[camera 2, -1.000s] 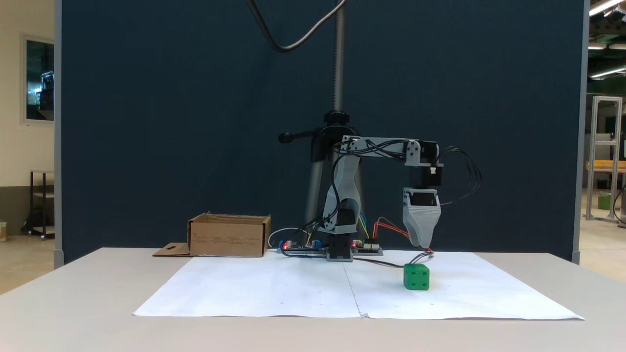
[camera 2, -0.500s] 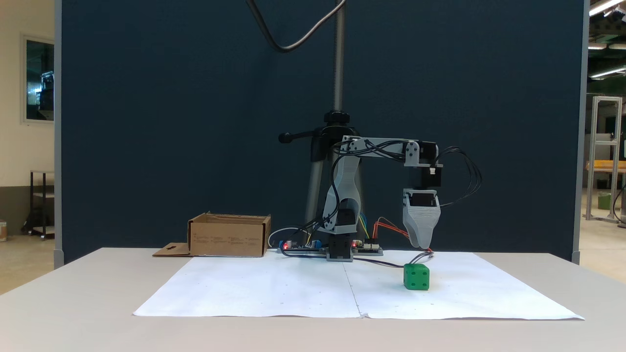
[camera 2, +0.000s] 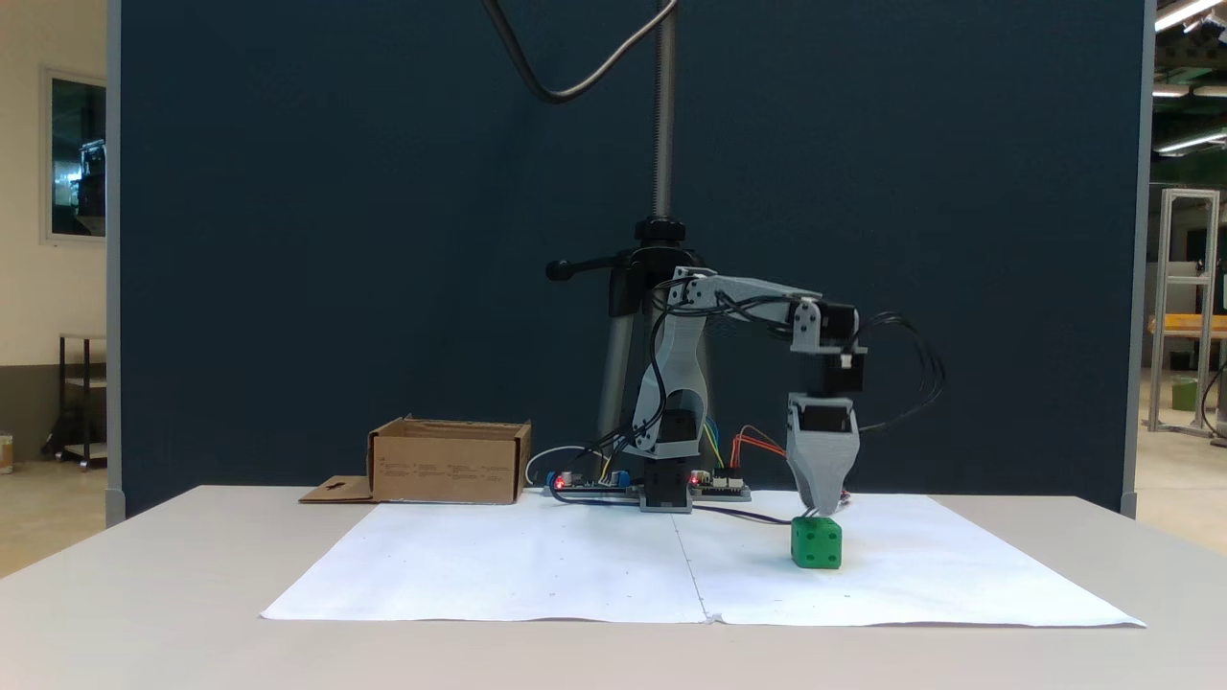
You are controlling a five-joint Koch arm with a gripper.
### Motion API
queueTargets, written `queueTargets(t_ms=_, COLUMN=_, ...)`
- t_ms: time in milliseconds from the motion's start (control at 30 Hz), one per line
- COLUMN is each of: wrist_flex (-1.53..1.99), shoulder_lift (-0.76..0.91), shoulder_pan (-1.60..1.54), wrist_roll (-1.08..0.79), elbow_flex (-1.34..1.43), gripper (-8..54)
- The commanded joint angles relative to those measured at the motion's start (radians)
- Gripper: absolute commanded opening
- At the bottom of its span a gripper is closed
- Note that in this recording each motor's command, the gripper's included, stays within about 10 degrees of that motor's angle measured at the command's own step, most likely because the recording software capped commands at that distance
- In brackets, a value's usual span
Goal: Grasp a green dice and put it in the bin.
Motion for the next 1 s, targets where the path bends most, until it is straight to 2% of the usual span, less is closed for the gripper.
queueTargets(t_ms=0, wrist_flex=-0.031, shoulder_lift=0.023, shoulder_pan=-0.009, wrist_roll=0.034, elbow_flex=-0.002, gripper=45.9)
queueTargets(t_ms=967, wrist_flex=-0.218, shoulder_lift=-0.011, shoulder_pan=0.011, wrist_roll=0.034, elbow_flex=0.158, gripper=43.0)
